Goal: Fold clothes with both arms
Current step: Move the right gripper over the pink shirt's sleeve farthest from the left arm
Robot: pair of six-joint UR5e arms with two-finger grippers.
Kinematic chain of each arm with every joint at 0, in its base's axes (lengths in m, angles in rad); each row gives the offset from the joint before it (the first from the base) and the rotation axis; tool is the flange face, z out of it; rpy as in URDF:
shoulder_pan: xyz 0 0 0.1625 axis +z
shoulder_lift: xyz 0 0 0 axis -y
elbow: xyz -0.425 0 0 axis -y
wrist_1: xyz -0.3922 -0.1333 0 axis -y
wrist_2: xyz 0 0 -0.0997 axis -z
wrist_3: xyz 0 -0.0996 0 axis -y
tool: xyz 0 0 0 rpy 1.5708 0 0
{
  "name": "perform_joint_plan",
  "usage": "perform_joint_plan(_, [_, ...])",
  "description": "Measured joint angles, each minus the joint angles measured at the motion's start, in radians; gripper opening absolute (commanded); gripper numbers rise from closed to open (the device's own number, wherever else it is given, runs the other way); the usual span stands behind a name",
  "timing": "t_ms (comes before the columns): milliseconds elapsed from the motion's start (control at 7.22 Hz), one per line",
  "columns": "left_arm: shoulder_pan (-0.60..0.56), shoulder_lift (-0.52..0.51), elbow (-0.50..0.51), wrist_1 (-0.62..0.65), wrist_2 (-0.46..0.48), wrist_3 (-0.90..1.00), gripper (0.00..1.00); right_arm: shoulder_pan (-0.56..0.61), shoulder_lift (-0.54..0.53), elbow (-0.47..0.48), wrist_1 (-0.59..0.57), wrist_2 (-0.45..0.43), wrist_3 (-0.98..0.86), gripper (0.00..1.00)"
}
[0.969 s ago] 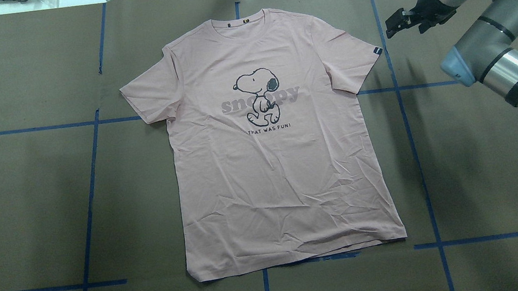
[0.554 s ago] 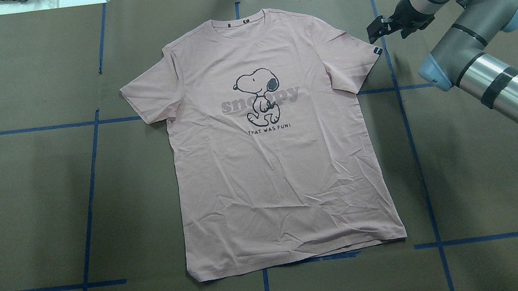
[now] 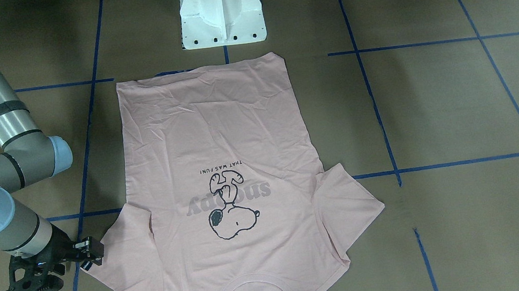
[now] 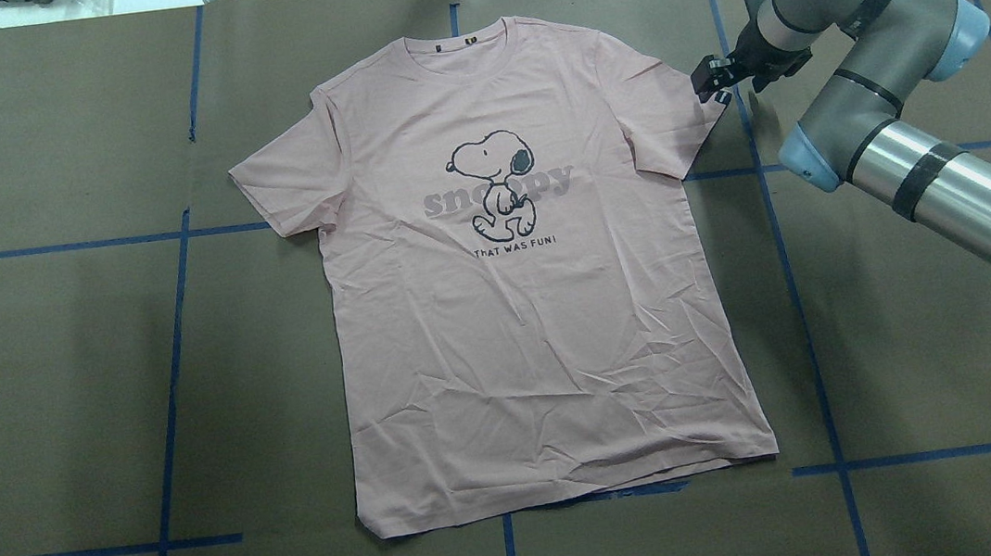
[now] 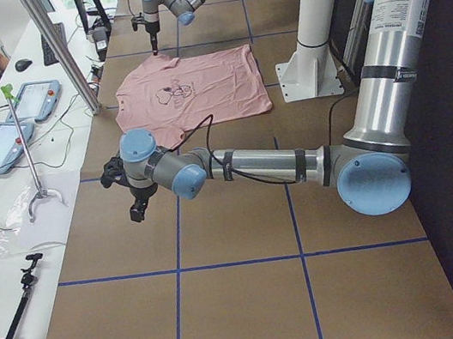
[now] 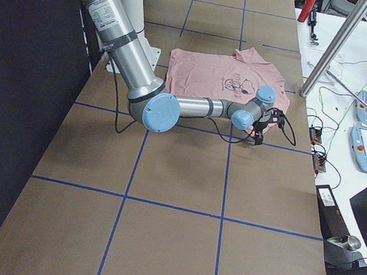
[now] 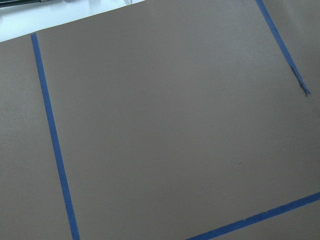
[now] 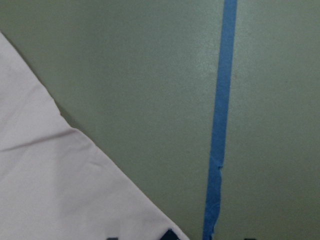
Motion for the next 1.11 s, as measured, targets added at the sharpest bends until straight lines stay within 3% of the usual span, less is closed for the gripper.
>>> perform_joint_plan(138, [0.000,0.000,0.000,0.000,0.000,0.000,1.00,-0.001,0.004,-0.002,-0.002,-0.001,0.000,0.04])
perform_joint_plan(277, [-0.001,0.000,0.000,0.000,0.000,0.000,1.00,-0.003,0.009,-0.004,-0.005,-0.002,-0.002,0.00])
perform_joint_plan(831, [-0.001,0.000,0.000,0.000,-0.001,0.000,1.00,-0.009,0.032,0.005,-0.005,-0.001,-0.004,0.00])
perform_joint_plan(1107, [-0.001,0.000,0.000,0.000,-0.001,0.000,1.00,-0.021,0.053,0.079,-0.004,0.014,0.024,0.00])
